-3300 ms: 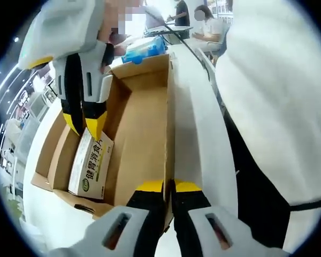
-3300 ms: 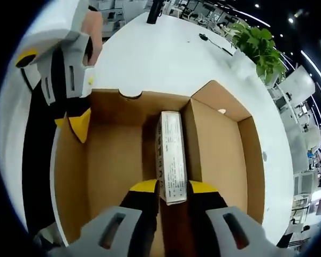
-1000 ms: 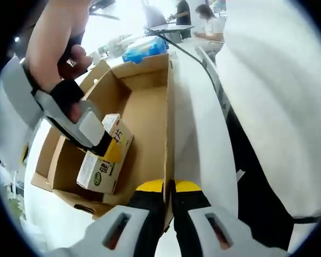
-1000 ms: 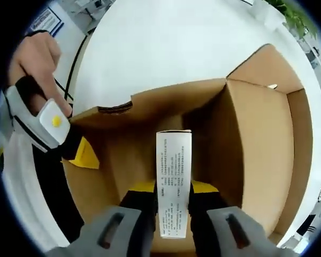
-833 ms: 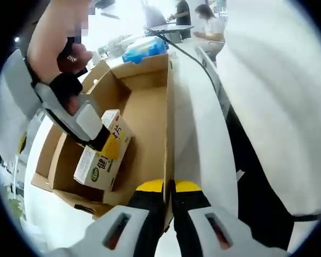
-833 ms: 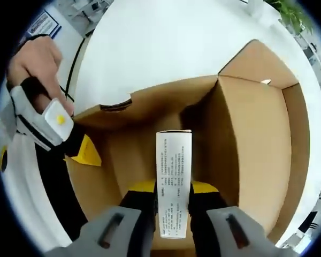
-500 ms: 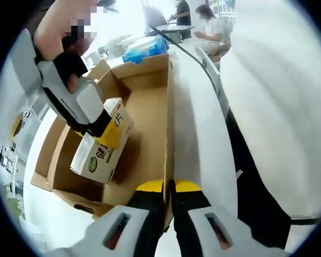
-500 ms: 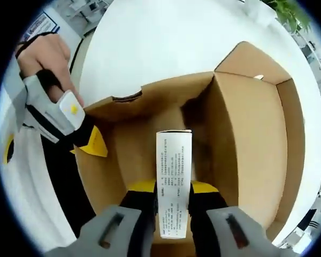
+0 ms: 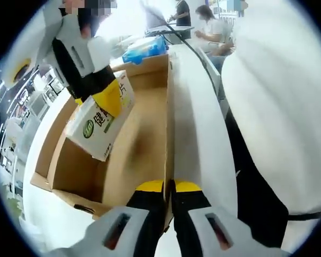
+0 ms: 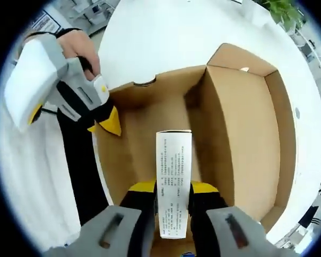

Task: Operate the shoe box by opening the lid, removing the specified soft item, and placing it in the target area until the item is outside and the box remains undamaged.

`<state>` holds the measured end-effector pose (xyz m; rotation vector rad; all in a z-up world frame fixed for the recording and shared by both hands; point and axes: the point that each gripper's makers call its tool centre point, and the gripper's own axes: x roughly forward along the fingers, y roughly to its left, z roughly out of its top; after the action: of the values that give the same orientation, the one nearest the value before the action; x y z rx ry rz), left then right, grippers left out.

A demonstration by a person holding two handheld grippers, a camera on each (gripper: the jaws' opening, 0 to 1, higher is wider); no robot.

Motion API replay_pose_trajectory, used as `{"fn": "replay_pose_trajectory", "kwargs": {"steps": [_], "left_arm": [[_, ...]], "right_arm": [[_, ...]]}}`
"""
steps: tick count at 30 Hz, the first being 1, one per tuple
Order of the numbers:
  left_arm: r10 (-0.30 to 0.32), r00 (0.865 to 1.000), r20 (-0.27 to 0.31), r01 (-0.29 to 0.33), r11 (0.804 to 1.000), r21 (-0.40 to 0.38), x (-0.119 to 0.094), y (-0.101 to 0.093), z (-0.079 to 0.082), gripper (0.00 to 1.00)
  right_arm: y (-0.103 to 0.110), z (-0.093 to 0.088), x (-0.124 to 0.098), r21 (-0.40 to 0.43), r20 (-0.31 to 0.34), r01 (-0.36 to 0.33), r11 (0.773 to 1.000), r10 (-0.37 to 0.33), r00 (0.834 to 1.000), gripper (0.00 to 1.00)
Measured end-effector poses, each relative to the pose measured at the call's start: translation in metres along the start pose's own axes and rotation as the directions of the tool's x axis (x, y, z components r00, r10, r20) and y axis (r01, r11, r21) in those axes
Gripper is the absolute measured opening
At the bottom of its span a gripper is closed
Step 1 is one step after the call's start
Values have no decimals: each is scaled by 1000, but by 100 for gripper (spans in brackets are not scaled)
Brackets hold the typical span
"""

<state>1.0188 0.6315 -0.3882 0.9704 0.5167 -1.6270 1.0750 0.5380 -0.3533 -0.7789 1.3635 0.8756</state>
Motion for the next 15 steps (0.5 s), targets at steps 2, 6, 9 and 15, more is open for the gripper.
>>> {"fn": "replay_pose_trajectory", "kwargs": {"steps": [2, 6, 9, 15], "left_arm": [[1, 1000, 4, -1, 1000, -1, 0, 0, 0, 4], [0, 1000, 9, 0, 1000, -2, -1, -1, 0, 4], [1, 1000, 10, -1, 1000, 0, -1, -1, 0, 4], [3, 1000, 9, -3, 1000, -1, 0, -1, 0, 4]], "right_arm": [[-1, -3, -5, -41, -2, 21, 999, -21, 1000, 20], [4, -8, -15, -91, 1, 29, 995, -29, 1000, 20], [7, -14, -18, -112, 2, 28, 993, -28, 1000, 20], [12, -30, -25, -172, -4, 47, 984, -48, 999, 20]]}}
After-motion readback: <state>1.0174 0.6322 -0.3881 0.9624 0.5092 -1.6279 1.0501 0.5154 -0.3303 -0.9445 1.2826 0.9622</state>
